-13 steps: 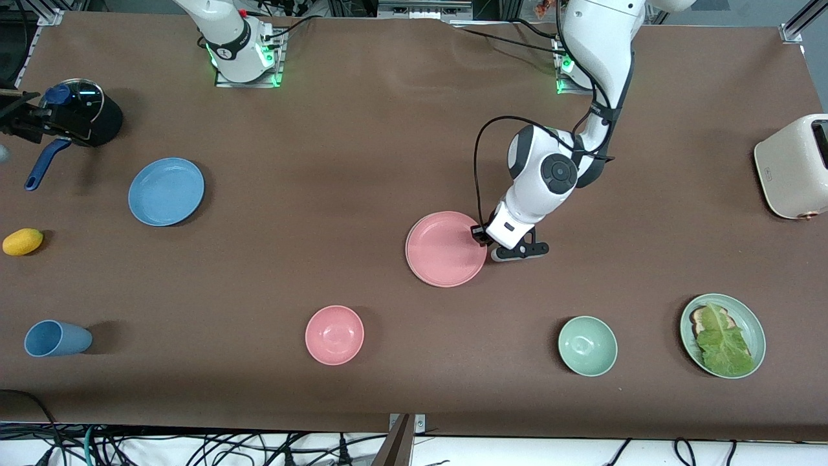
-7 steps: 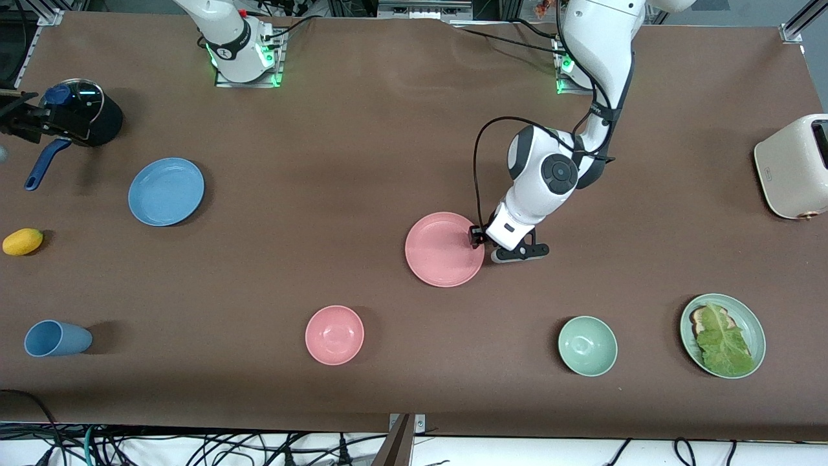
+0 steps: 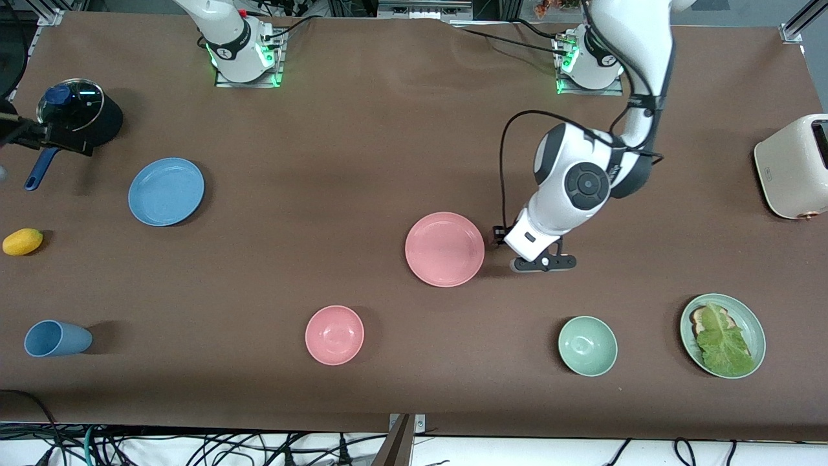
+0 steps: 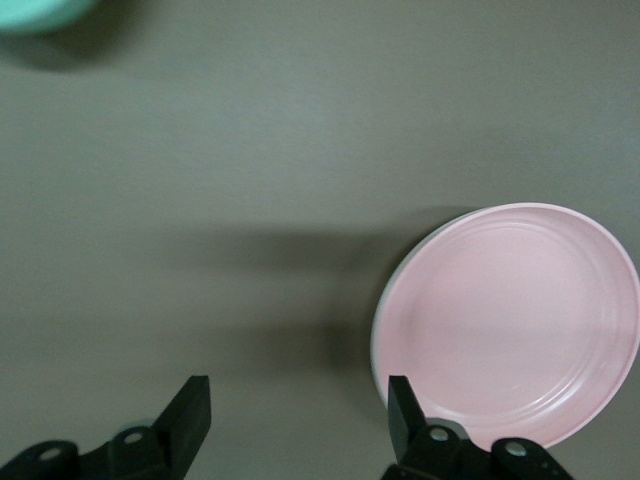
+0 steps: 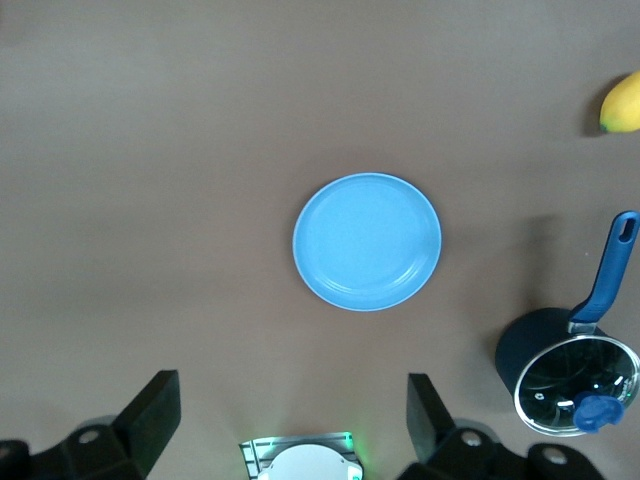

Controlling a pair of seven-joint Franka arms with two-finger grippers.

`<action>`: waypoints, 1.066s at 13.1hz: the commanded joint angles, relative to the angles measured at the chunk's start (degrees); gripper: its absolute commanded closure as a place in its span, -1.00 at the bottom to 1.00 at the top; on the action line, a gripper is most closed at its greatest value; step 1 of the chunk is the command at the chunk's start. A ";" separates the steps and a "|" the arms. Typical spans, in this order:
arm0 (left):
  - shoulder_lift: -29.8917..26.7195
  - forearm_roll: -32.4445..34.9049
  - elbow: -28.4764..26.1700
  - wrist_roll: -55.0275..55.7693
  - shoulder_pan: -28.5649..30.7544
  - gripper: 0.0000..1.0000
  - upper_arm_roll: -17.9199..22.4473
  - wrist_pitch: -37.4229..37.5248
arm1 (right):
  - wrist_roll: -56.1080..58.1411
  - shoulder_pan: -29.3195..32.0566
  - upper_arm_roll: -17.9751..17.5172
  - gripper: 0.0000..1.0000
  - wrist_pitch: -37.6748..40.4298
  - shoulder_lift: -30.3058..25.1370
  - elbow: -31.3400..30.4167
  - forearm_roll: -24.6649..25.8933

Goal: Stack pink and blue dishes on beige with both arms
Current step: 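Raise the left gripper away while the right gripper reaches the blue plate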

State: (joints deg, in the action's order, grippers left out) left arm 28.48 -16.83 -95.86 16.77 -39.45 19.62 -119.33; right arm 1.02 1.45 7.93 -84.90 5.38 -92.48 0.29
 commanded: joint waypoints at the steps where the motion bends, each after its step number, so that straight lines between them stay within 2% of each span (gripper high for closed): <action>1: 0.35 5.04 4.79 -0.50 2.70 -0.86 -0.29 7.07 | 2.40 0.66 2.08 -1.00 -3.67 3.14 -1.64 -0.73; 3: 0.35 5.58 5.24 -4.45 4.11 -0.98 -0.20 8.23 | 3.03 0.66 4.54 -1.00 -9.98 3.76 -6.55 -0.73; 6: -0.09 5.67 5.42 -10.32 7.09 -0.98 -0.11 9.54 | 7.40 2.24 8.33 -1.00 -18.70 8.93 -10.70 -2.39; 9: -0.88 5.58 5.42 -22.88 14.19 -0.99 -0.11 10.51 | 12.59 4.97 8.42 -1.00 -23.00 14.21 -11.14 -10.21; 12: -0.88 5.06 5.33 -29.33 20.62 -1.00 -0.20 10.69 | 19.79 6.72 8.51 -1.00 -26.79 18.34 -12.28 -12.94; 14: -0.71 5.14 5.33 -29.69 23.88 -1.00 -0.37 10.69 | 26.29 8.21 8.51 -1.00 -32.40 18.88 -16.48 -15.13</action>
State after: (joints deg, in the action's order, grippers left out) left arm 28.17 -12.47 -91.17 -11.80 -17.84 20.14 -109.96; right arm 21.30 7.49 16.74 -113.08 24.56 -105.22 -12.20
